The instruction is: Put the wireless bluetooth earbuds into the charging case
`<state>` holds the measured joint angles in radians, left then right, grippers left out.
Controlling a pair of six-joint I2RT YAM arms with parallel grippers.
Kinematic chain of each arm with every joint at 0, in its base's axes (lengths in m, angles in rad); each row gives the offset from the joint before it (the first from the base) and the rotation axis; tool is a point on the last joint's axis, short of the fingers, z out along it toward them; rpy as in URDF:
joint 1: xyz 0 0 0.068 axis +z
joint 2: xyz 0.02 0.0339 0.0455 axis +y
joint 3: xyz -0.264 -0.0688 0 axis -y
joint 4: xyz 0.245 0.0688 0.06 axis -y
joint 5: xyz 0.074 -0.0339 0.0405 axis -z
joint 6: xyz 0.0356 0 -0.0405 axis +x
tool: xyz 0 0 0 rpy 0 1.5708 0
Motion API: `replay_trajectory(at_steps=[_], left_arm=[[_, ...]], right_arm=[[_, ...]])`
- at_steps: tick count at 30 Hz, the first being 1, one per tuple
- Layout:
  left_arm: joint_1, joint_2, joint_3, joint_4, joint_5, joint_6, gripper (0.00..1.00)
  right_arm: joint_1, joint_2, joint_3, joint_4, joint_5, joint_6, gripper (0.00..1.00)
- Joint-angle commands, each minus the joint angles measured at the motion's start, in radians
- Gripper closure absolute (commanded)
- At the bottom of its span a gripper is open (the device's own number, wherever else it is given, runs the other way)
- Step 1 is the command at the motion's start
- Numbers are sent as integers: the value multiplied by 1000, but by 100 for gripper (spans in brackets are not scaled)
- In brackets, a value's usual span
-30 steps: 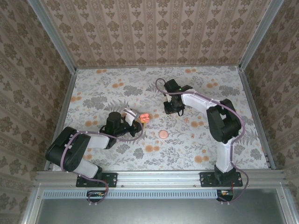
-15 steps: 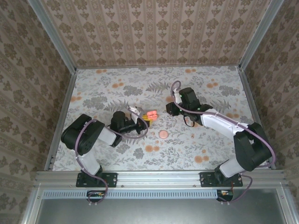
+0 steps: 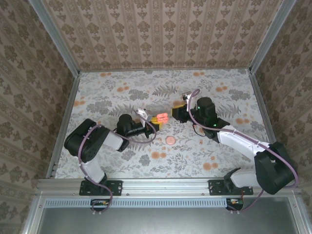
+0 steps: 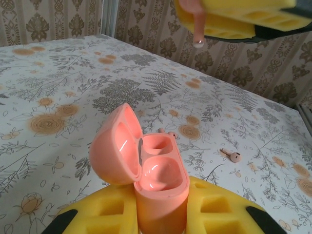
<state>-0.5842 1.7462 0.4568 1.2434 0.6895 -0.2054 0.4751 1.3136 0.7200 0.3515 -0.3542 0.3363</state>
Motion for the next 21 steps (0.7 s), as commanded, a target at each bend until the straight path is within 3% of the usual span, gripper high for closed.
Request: replay_trajectory(at_steps=[1,21], left_arm=[[-8,-47,22,47,22,-20,84],[-8,-89,31,45,31,-40,84]], right_arm=[[13,-26,-15,108,-66,31,76],[102,120,69,165,-91,32,76]])
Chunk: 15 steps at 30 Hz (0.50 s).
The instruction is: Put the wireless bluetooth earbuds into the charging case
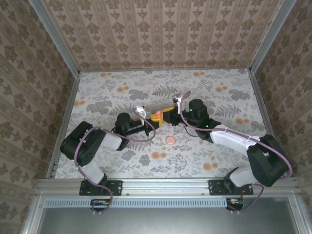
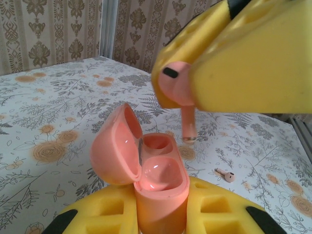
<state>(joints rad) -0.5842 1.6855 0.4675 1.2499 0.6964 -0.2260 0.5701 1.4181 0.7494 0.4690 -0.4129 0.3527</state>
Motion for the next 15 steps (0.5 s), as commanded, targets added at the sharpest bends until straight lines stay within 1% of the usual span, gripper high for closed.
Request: replay_trajectory(at_steps=[1,11,15], left_arm=[[-8,-29,21,39,24,-19,84],[-8,-46,22,39,25,-18,83],[-6,-51,23,39,25,-18,83]], right_arm=[[8,21,44,50,-37,16,76],[16,58,64,41,-51,11,76],[20,56,71,8,-48,-12,76]])
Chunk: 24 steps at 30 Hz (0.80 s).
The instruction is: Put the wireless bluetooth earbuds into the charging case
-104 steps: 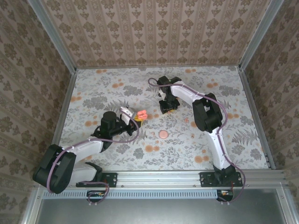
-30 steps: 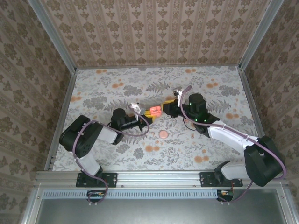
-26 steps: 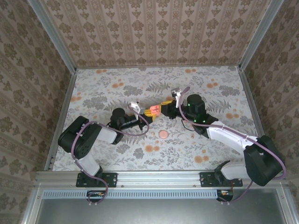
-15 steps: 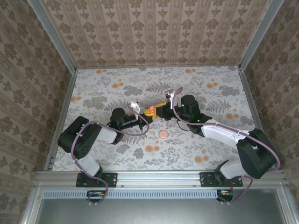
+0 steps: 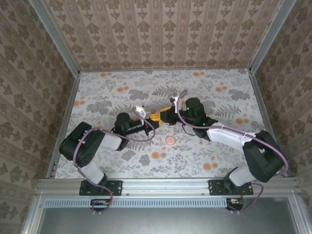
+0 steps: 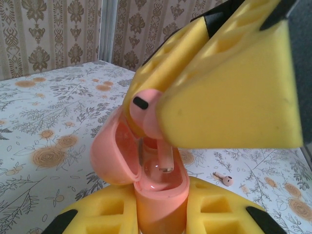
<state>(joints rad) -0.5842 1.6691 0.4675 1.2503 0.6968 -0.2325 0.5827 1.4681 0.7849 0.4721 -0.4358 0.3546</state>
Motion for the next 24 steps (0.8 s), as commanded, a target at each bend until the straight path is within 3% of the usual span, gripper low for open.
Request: replay_trajectory(at_steps=[1,24], left_arm=[[-6,-36,24,38,24,-11,83],[0,-69,14,37,21,-6,83]], right_arm=[[9,5,37,-4,-24,-21,76],[30,0,64,-145,-86,-164,75]])
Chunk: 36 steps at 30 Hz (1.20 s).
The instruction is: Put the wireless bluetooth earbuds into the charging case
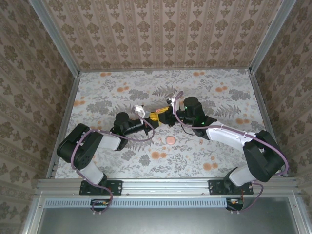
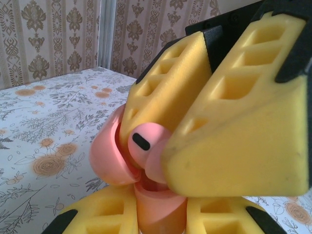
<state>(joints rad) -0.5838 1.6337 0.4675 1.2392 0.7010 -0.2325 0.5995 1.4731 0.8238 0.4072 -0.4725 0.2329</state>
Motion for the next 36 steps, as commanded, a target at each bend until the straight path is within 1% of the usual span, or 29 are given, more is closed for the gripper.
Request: replay_trajectory(at_steps=[1,7,16,36], left_arm=[[-1,-32,15,48,18,-6,83],[-1,-33,13,45,21,-2,83],[-1,-37,3,43,17,2,83],[2,-32,-15,44,-2,8,83]], right_arm=[[13,-3,28,-90,-52,-47,75],[14,16,41,-90,-68,-40,74],[14,18,33,-87,-3,-25,71],[13,38,40,-87,36,-1,65]])
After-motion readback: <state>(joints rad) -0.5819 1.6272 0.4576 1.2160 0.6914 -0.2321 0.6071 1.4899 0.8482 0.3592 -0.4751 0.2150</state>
